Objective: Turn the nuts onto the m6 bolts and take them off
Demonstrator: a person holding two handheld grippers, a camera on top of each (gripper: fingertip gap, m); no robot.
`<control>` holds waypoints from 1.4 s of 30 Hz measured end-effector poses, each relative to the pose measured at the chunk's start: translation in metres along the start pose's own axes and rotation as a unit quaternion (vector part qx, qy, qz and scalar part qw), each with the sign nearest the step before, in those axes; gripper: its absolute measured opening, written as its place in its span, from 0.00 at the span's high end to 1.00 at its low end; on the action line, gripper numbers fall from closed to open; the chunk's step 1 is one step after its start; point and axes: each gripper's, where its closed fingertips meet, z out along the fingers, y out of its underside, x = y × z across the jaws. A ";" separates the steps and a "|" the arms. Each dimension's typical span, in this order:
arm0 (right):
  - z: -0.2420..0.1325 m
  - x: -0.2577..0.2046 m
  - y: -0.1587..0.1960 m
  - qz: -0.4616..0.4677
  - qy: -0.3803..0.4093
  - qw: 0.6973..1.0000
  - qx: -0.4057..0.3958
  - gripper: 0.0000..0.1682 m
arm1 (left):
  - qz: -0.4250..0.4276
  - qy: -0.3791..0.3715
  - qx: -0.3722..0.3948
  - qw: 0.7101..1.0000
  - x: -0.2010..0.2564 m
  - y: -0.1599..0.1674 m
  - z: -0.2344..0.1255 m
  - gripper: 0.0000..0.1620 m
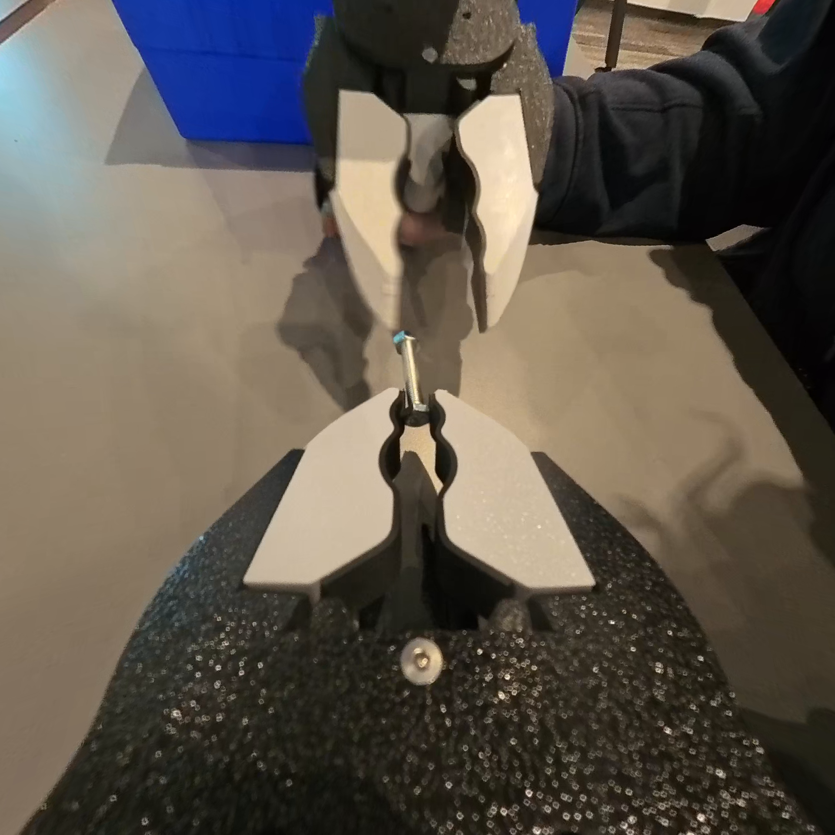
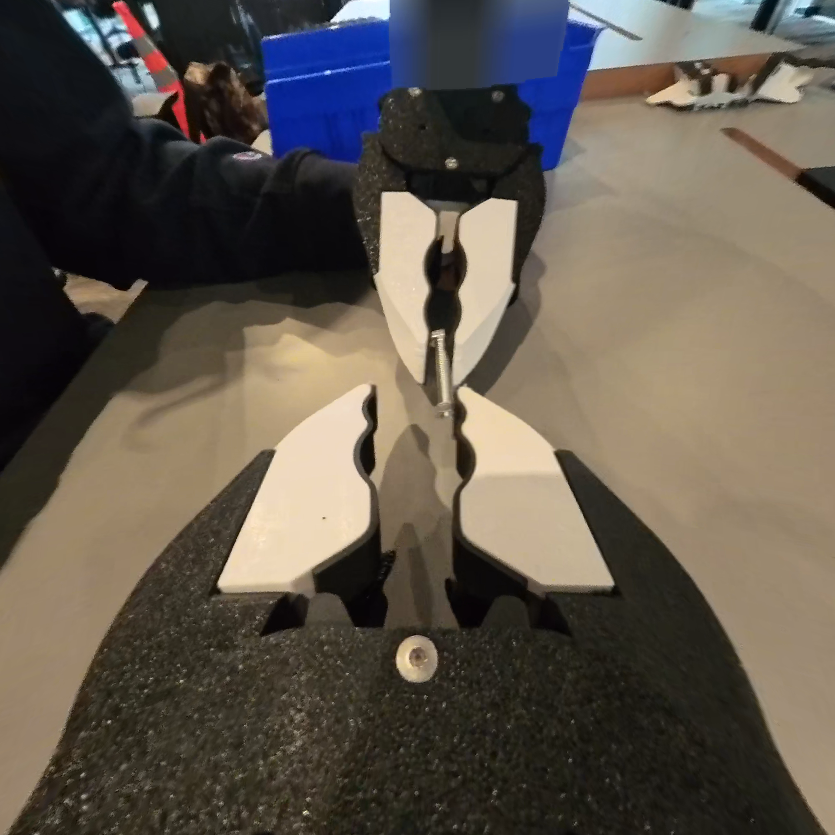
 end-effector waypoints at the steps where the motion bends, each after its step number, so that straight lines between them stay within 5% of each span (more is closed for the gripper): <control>1: 0.000 -0.006 0.000 -0.003 -0.020 1.000 -0.001 0.89 | 0.000 0.000 0.000 1.000 0.000 0.000 0.000 0.94; 3: -0.001 -0.012 -0.001 0.003 -0.042 0.999 0.004 0.94 | 0.000 0.000 -0.001 1.000 0.000 0.000 0.000 0.94; 10: 0.003 0.002 0.002 -0.005 0.011 1.000 -0.010 0.79 | 0.000 0.001 -0.001 1.000 0.000 0.000 0.000 0.94; 14: 0.002 -0.013 0.007 -0.001 -0.041 0.999 -0.026 0.94 | 0.001 0.000 -0.002 1.000 0.000 0.000 0.001 0.94; 21: 0.003 0.003 0.006 -0.002 0.016 1.000 -0.023 0.78 | 0.001 0.001 -0.002 1.000 0.000 0.000 0.001 0.94; 25: 0.000 -0.013 0.006 0.000 -0.041 0.999 -0.022 0.96 | 0.002 0.000 -0.007 1.000 0.000 0.001 0.002 0.94; 31: 0.001 0.002 0.003 -0.002 0.010 1.000 -0.013 0.78 | 0.001 0.001 -0.006 1.000 0.000 0.001 0.002 0.94; 35: 0.002 -0.010 0.007 -0.005 -0.028 0.999 -0.027 0.90 | 0.001 0.001 -0.007 1.000 0.000 0.001 0.002 0.94; 42: 0.002 0.002 0.006 0.014 0.006 1.000 -0.023 0.77 | 0.001 0.001 -0.007 1.000 0.000 0.001 0.001 0.94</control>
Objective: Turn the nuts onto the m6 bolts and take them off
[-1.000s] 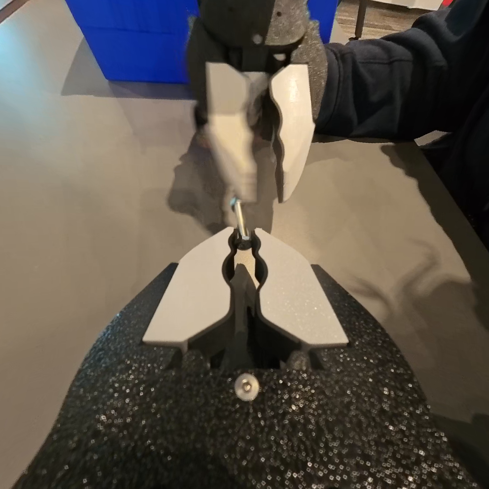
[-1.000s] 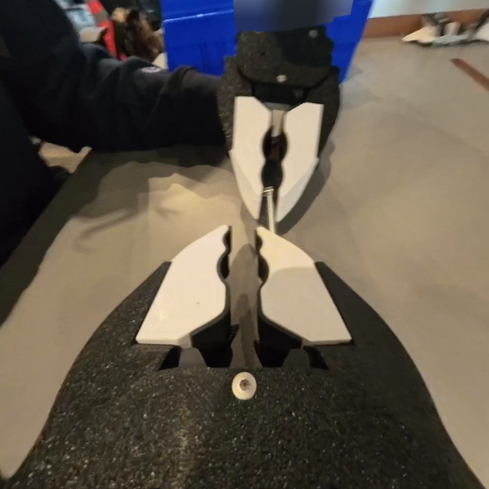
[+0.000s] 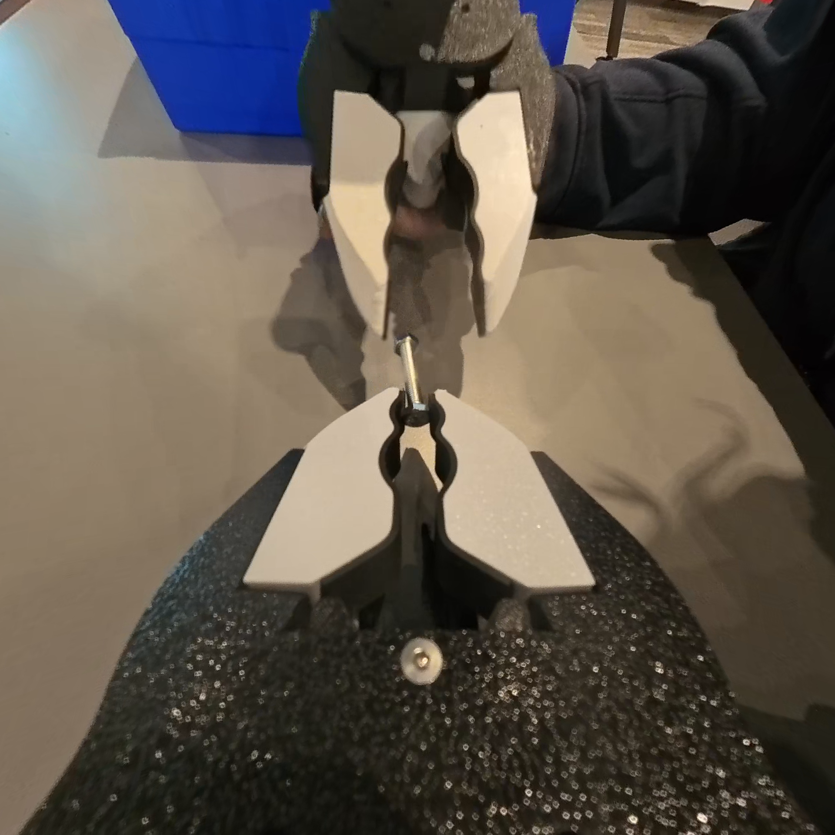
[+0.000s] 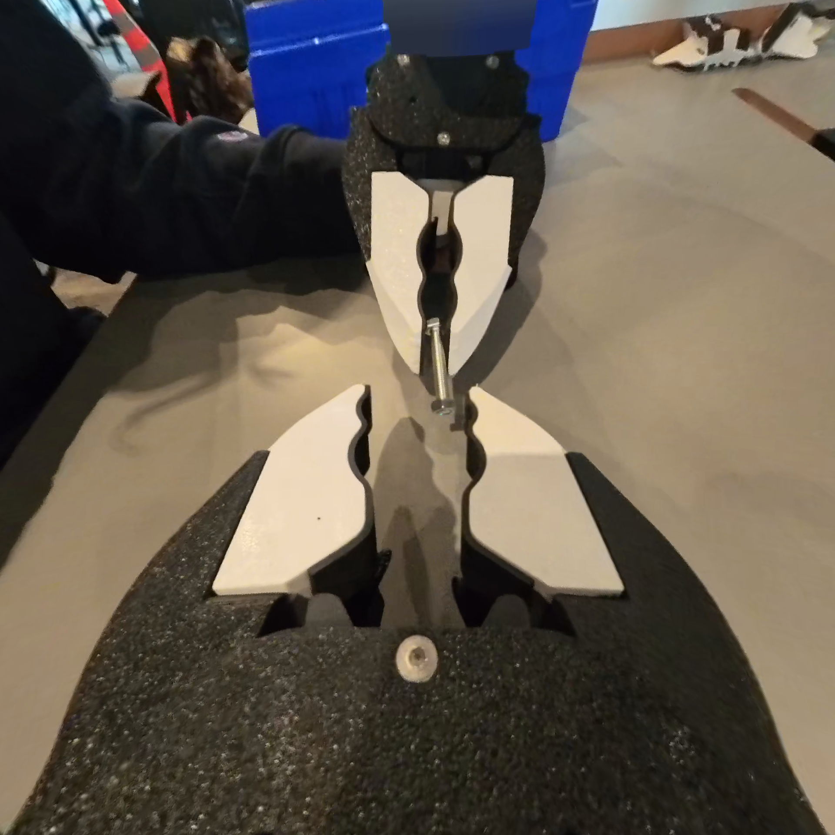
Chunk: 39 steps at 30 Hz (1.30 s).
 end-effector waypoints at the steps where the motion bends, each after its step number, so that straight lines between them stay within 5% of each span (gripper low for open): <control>1: 0.002 -0.001 0.002 -0.003 -0.002 1.000 -0.009 0.77 | 0.000 0.001 0.000 1.000 0.000 0.000 0.000 0.94; 4: -0.001 -0.015 0.002 -0.007 -0.049 0.999 -0.005 0.94 | 0.001 0.000 -0.003 1.000 0.000 0.001 0.000 0.94; 11: 0.001 0.002 0.001 -0.009 0.009 1.000 -0.005 0.75 | 0.000 0.000 -0.003 1.000 0.000 0.000 0.000 0.94; 15: -0.001 -0.011 0.004 -0.006 -0.037 0.999 -0.013 0.92 | 0.001 -0.001 -0.005 1.000 0.000 0.001 0.000 0.94; 23: 0.001 0.002 0.007 -0.007 0.009 1.000 -0.024 0.76 | 0.005 -0.006 -0.025 1.000 -0.001 0.005 0.004 0.94; 27: 0.003 -0.010 0.015 -0.002 -0.032 0.998 -0.052 0.90 | 0.004 -0.007 -0.024 1.000 -0.001 0.005 0.003 0.94; 35: 0.004 0.003 0.014 -0.020 0.019 0.998 -0.054 0.76 | 0.002 -0.007 -0.020 1.000 -0.002 0.005 0.002 0.94; 39: 0.002 -0.004 0.016 -0.010 -0.009 0.998 -0.055 0.82 | 0.007 0.000 -0.029 1.000 0.001 0.007 0.004 0.94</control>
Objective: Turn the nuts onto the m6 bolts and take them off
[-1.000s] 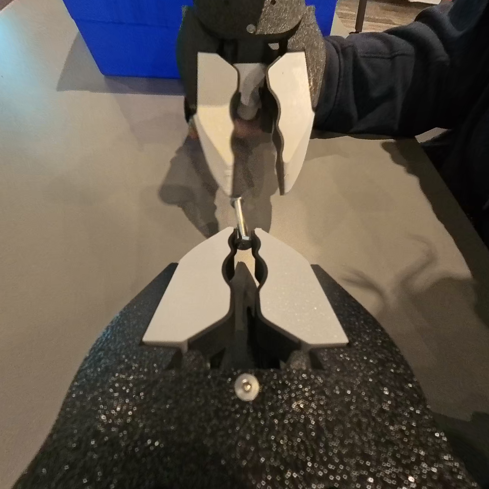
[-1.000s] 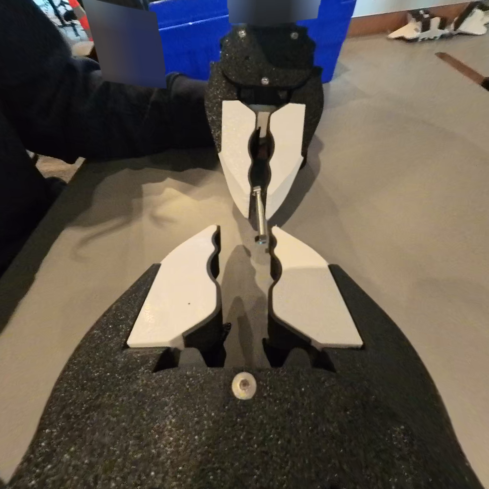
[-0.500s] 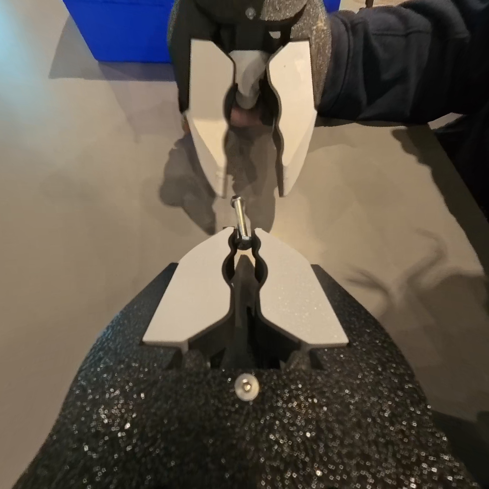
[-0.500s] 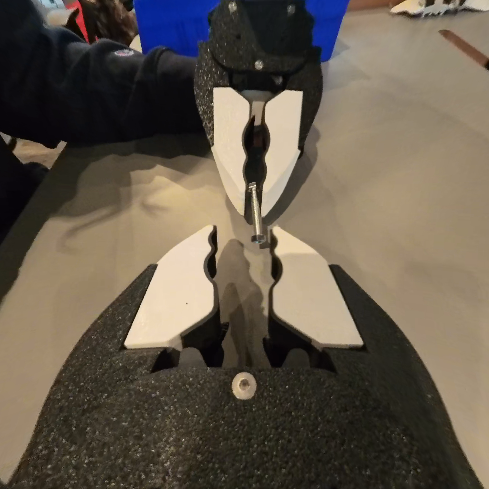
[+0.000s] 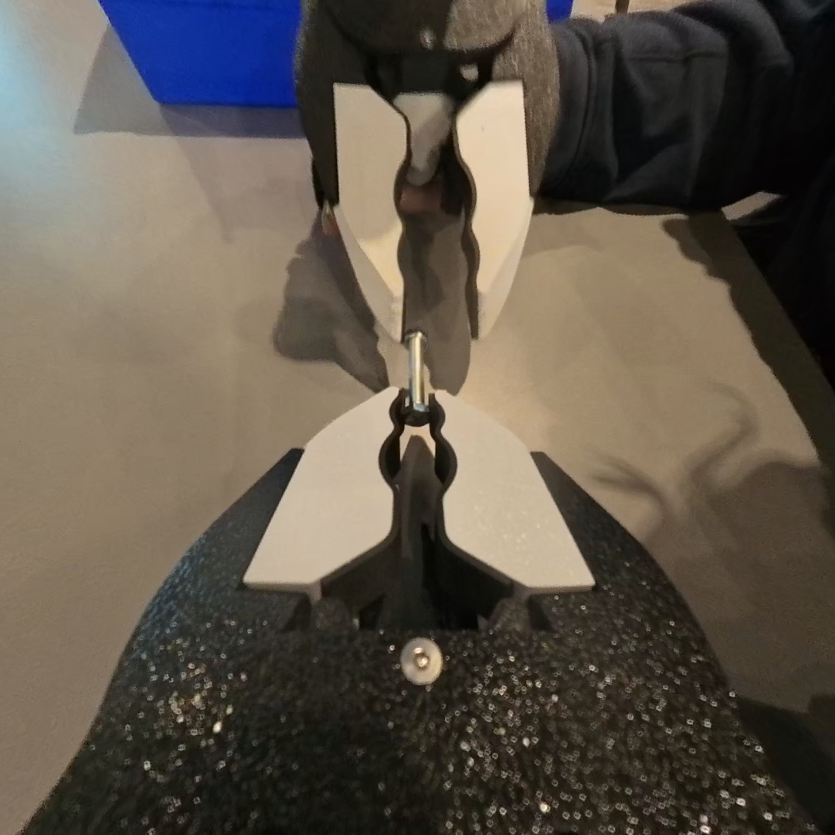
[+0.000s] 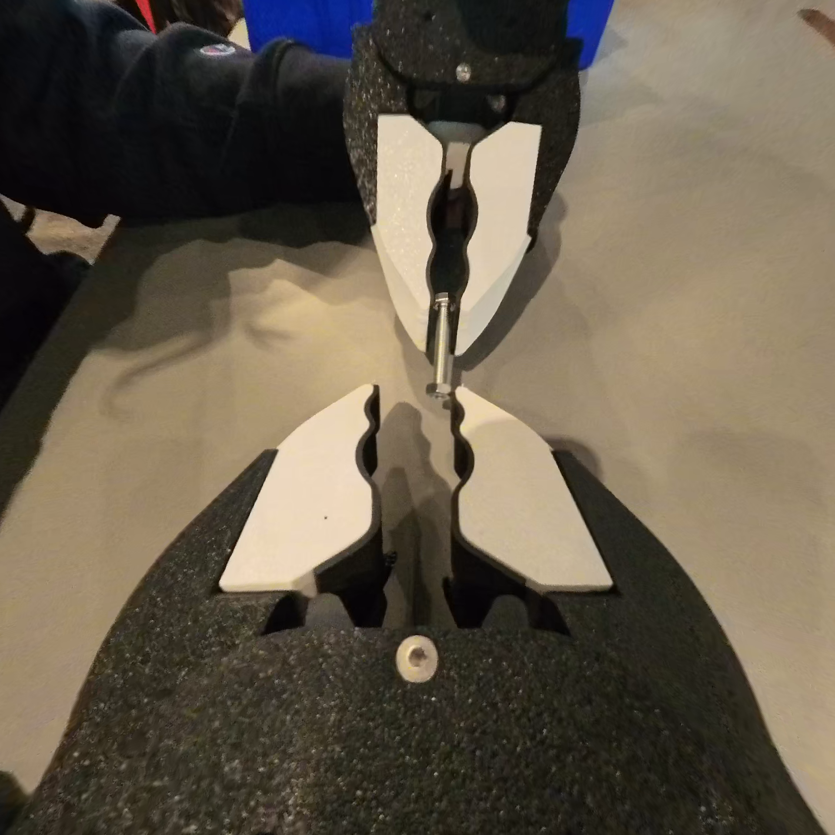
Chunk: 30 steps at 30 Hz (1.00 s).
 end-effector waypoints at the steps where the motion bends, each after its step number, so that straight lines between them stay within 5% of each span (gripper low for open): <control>1: -0.002 0.000 -0.001 0.008 -0.005 1.000 0.007 0.83 | 0.002 -0.003 -0.007 1.000 0.000 0.001 0.001 0.94; 8: -0.003 -0.002 -0.002 -0.001 -0.010 1.000 0.013 0.88 | -0.004 -0.008 -0.005 1.000 -0.002 0.001 0.001 0.94; 14: -0.001 0.007 -0.002 -0.008 0.025 1.000 0.009 0.76 | -0.004 -0.009 -0.008 1.000 -0.002 0.002 0.001 0.94; 17: -0.001 -0.009 0.000 -0.006 -0.030 1.000 0.003 0.92 | -0.005 -0.010 -0.011 1.000 -0.003 0.003 0.001 0.94; 24: -0.001 0.008 -0.002 -0.007 0.030 0.999 0.007 0.75 | -0.006 -0.011 -0.011 1.000 -0.003 0.003 0.001 0.94; 30: -0.003 -0.001 -0.001 0.006 -0.007 1.000 0.009 0.82 | 0.001 -0.007 -0.022 1.000 -0.001 0.006 0.003 0.94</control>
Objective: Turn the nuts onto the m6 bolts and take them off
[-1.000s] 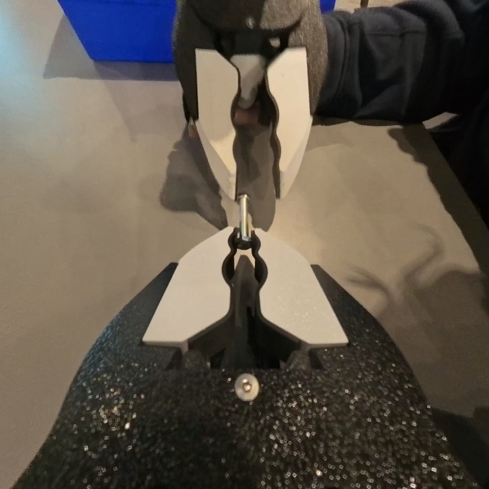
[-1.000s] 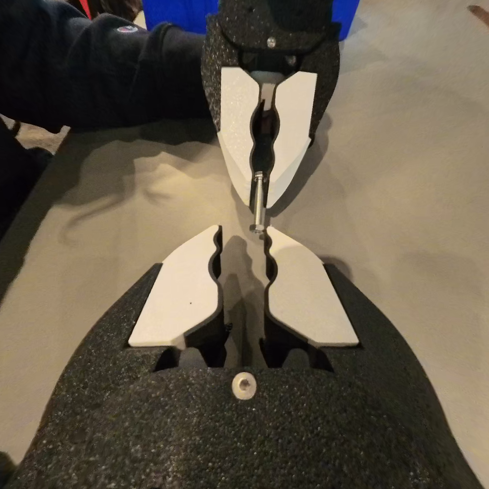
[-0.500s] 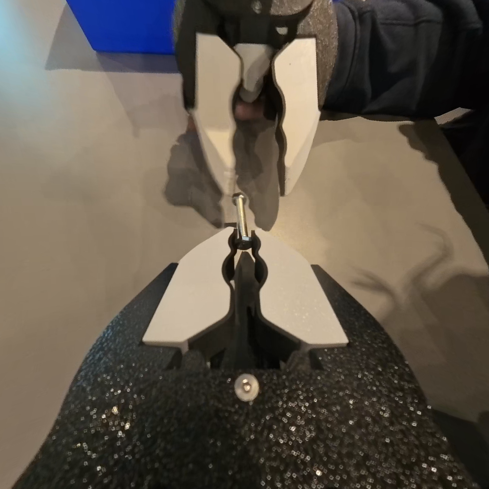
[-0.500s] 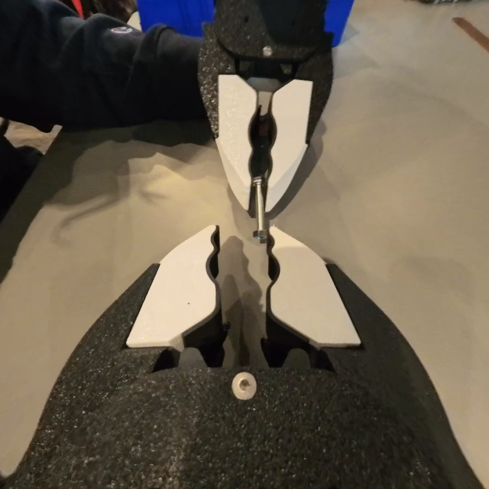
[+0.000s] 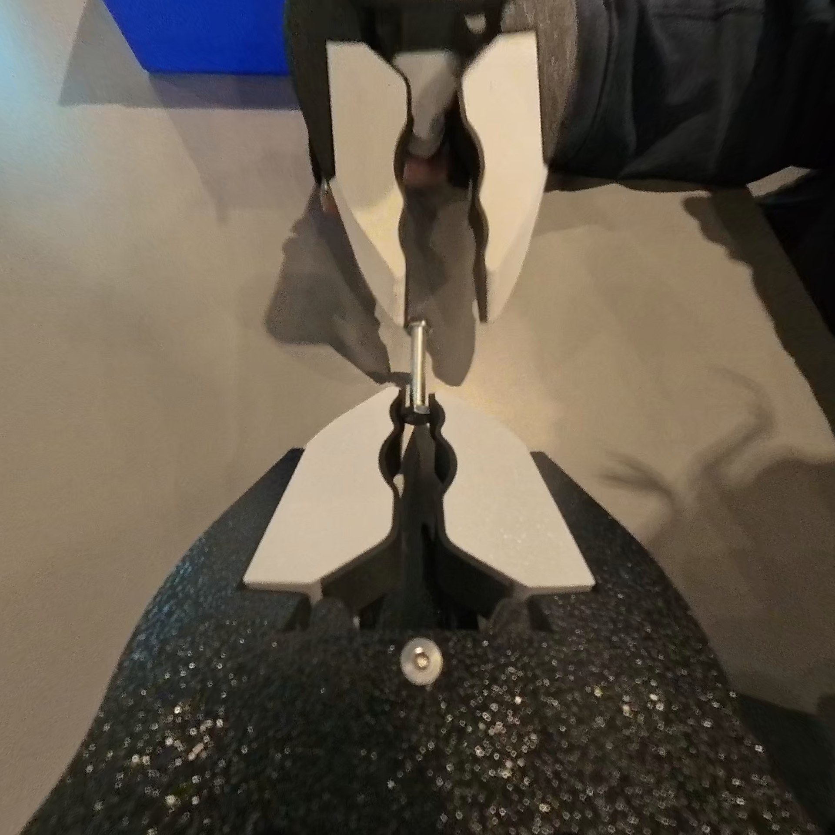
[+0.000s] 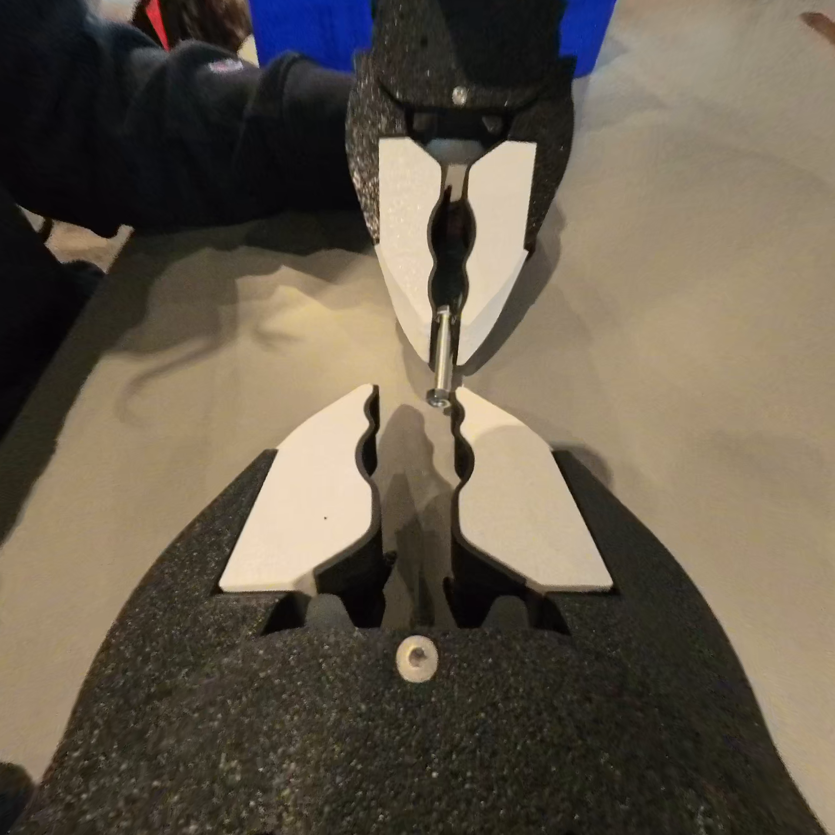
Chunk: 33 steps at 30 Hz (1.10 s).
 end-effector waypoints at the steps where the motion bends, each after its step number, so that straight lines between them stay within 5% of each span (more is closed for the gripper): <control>1: -0.002 -0.002 -0.003 0.003 -0.011 1.000 0.012 0.87 | -0.002 -0.003 -0.001 1.000 -0.001 0.000 0.000 0.94; 3: -0.005 -0.004 -0.005 0.002 -0.017 1.000 0.025 0.90 | -0.007 -0.003 -0.001 1.000 -0.002 0.000 0.000 0.94; 10: 0.005 0.006 0.005 -0.007 0.026 0.999 -0.024 0.75 | -0.008 -0.004 0.003 1.000 -0.002 0.000 -0.001 0.94; 15: 0.000 -0.002 0.003 0.006 -0.010 1.000 -0.008 0.83 | -0.004 -0.002 -0.007 1.000 -0.001 0.002 0.001 0.94; 16: -0.002 -0.008 0.000 0.006 -0.035 0.999 0.003 0.94 | -0.007 -0.007 -0.011 1.000 -0.003 0.003 0.001 0.94; 24: 0.006 0.006 0.008 -0.004 0.026 0.999 -0.034 0.74 | -0.010 -0.007 -0.006 1.000 -0.003 0.002 0.000 0.94; 30: 0.000 -0.002 0.006 0.010 -0.010 1.000 -0.020 0.82 | -0.007 -0.005 -0.013 1.000 -0.002 0.004 0.001 0.94; 31: -0.001 -0.007 0.005 0.010 -0.031 0.999 -0.013 0.92 | -0.010 -0.010 -0.015 1.000 -0.004 0.004 0.001 0.94; 33: -0.001 -0.003 0.005 0.010 -0.016 1.000 -0.011 0.89 | -0.012 -0.008 -0.015 1.000 -0.004 0.004 0.001 0.94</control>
